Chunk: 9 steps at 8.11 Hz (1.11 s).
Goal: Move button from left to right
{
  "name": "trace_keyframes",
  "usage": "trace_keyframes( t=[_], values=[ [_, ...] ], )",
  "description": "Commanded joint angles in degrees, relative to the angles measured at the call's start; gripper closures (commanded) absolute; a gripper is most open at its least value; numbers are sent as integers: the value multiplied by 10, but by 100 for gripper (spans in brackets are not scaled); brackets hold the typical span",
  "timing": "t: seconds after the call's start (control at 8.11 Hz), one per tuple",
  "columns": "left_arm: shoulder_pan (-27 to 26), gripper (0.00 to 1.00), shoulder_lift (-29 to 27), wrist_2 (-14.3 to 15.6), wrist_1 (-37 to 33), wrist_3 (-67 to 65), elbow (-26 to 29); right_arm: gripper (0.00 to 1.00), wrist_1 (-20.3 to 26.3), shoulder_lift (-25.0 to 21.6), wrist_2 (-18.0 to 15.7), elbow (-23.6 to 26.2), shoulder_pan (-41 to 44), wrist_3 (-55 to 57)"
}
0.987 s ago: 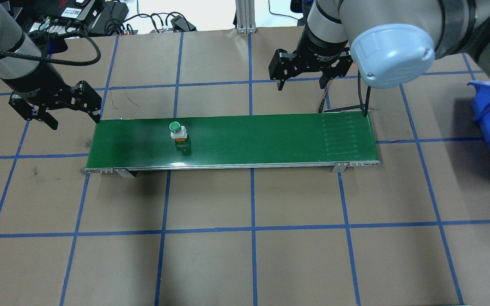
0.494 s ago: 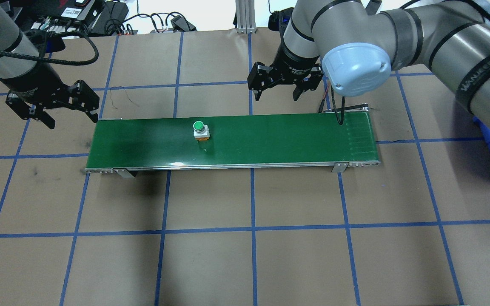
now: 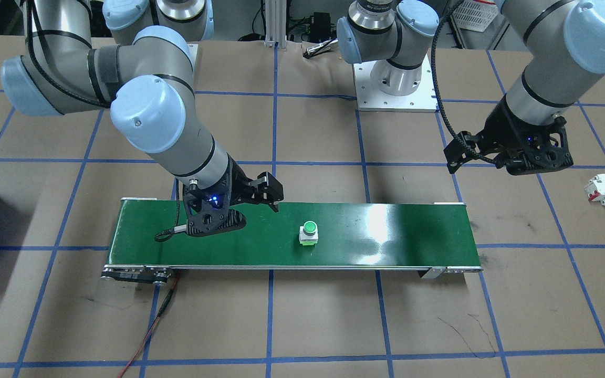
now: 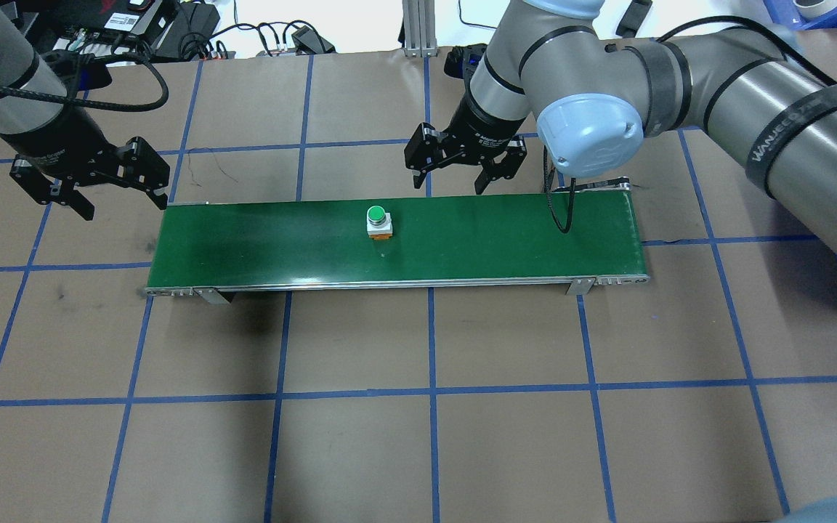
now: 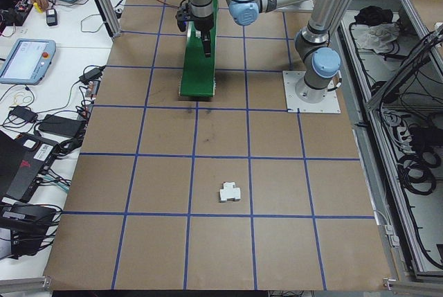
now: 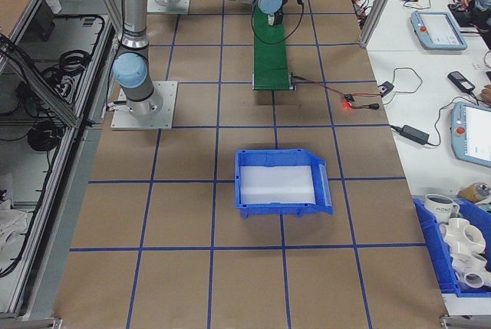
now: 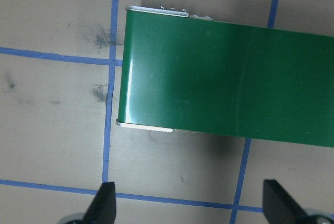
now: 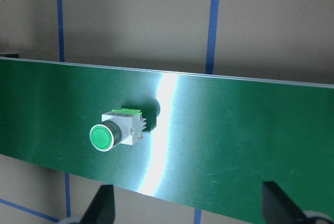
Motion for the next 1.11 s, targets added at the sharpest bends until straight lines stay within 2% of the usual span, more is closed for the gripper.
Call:
trace_keyframes(
  t=[0.0,0.49,0.74,0.86,0.99],
  values=[
    [0,0,-1,0,0,0,0,0,-4,22,13,6,0,3],
    [0,0,-3,0,1,0,-1,0,-9,54,6,6,-1,42],
    [0,0,-3,0,1,0,-1,0,-10,71,-83,7,-1,43],
    [0,0,-3,0,1,0,-1,20,-9,73,-90,9,-2,42],
    [0,0,-3,0,1,0,-1,50,0,73,-114,16,-2,42]
  ],
)
